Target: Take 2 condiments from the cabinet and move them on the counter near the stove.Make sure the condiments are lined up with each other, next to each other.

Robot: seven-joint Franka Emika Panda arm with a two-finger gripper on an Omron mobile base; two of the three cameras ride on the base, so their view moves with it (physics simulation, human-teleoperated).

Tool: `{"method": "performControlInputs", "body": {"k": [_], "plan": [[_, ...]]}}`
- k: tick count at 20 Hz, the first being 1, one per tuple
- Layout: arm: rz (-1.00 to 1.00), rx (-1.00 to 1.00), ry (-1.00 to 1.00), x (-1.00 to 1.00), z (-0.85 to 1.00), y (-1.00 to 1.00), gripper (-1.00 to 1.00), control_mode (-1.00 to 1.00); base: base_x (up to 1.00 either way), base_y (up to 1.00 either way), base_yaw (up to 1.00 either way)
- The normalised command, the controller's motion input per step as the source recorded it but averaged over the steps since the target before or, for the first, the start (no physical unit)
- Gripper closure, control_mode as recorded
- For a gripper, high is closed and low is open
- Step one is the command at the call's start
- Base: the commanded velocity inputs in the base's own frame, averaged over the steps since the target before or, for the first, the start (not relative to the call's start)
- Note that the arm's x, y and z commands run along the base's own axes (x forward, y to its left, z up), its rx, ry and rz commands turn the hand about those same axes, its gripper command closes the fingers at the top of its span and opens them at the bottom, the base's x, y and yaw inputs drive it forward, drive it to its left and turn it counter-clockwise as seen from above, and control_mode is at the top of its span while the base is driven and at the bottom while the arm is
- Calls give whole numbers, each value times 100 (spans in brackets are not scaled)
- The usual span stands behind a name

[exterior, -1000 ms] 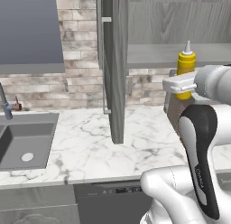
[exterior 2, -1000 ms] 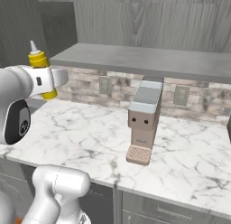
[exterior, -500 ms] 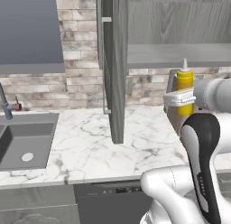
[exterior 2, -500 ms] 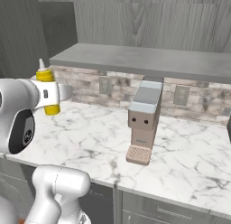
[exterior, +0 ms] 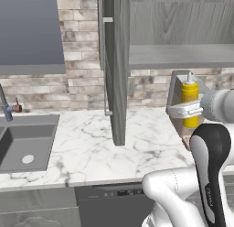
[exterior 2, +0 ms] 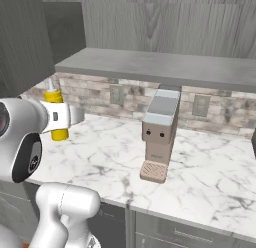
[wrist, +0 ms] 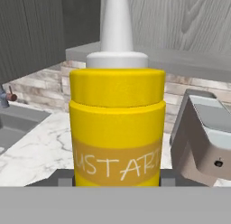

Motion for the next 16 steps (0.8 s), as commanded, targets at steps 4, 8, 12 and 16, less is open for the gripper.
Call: {"method": "performControlInputs", "body": {"k": [4,8,12,16], "plan": [[0,2,0,-6,-3,-9,100,-100,0,0,0],[0,0,1,0,0,-3,100,-100,0,0,0],[0,0,0,0,0,-3,100,-100,0,0,0],[0,0,0,0,0,0,100,-100,0,0,0]]}}
